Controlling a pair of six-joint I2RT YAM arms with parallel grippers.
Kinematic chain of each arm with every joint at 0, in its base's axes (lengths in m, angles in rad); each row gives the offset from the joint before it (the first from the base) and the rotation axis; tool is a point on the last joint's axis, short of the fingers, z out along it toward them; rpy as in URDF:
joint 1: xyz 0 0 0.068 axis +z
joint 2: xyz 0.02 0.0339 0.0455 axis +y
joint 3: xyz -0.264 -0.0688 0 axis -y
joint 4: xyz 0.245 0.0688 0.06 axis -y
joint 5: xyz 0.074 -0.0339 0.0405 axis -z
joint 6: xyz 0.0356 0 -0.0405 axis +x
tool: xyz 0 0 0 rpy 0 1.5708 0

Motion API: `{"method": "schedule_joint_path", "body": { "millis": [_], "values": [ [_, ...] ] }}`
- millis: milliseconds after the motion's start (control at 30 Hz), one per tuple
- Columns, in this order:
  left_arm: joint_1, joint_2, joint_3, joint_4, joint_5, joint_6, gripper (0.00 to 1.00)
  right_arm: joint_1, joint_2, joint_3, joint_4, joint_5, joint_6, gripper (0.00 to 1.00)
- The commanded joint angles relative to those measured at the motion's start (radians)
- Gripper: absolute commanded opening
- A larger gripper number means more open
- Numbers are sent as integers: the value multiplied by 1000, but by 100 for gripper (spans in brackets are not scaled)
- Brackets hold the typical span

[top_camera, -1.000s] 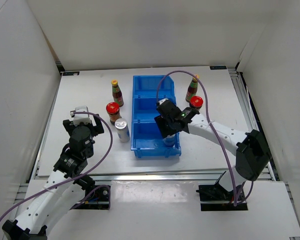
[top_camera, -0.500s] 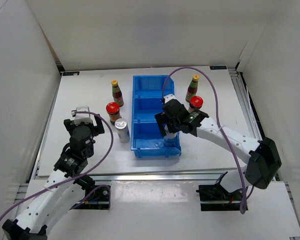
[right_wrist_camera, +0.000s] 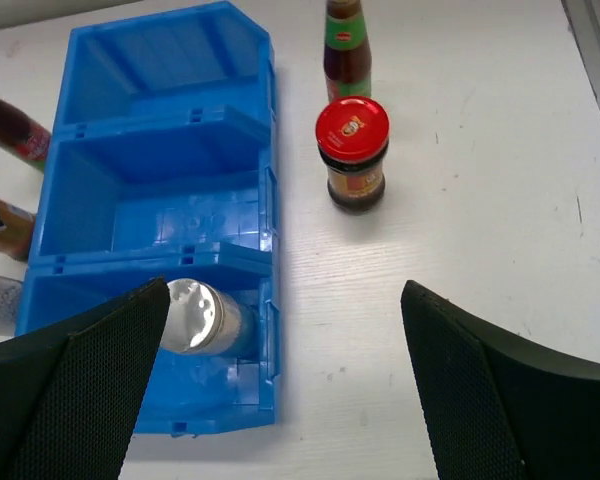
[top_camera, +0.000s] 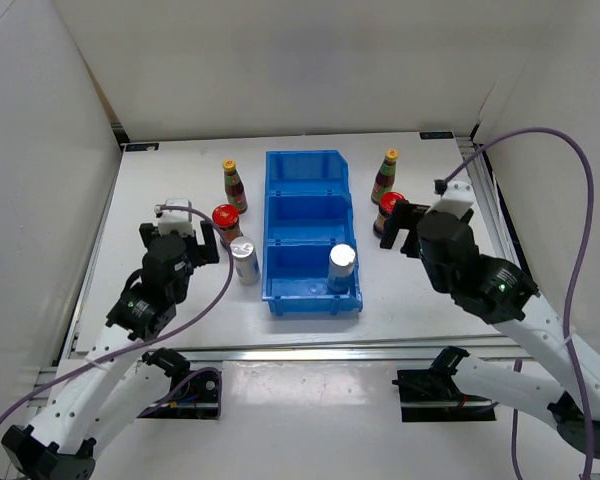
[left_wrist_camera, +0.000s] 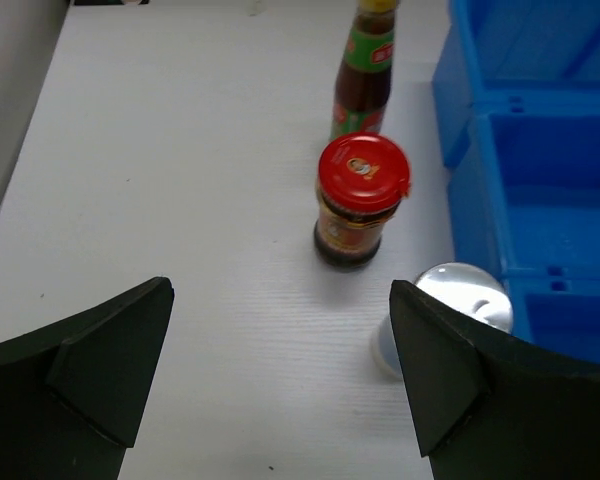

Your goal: Organize the condiment bottles

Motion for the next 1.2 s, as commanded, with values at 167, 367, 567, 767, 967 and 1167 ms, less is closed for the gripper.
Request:
{"method": "schedule_joint_path", "body": {
  "millis": [167, 367, 567, 767, 967, 1167],
  "values": [
    [4, 145, 144, -23, 305, -51, 100, 3, -8, -109, -92, 13, 160, 99],
    [4, 244, 144, 68, 422, -42, 100, 3, -31, -129, -92, -8, 160, 99],
    [4, 339, 144, 69, 464, -54, 100, 3, -60, -149, -92, 1, 160, 99],
    [4, 371, 123, 90, 464, -69, 100, 3, -60, -158, -83, -8, 160, 99],
    [-5, 438, 114, 90, 484, -60, 100, 3, -60, -167, -73, -19, 150, 99],
    [-15, 511, 114, 81, 428, -51, 100, 3, -60, -178, -73, -28, 150, 99]
  ]
}}
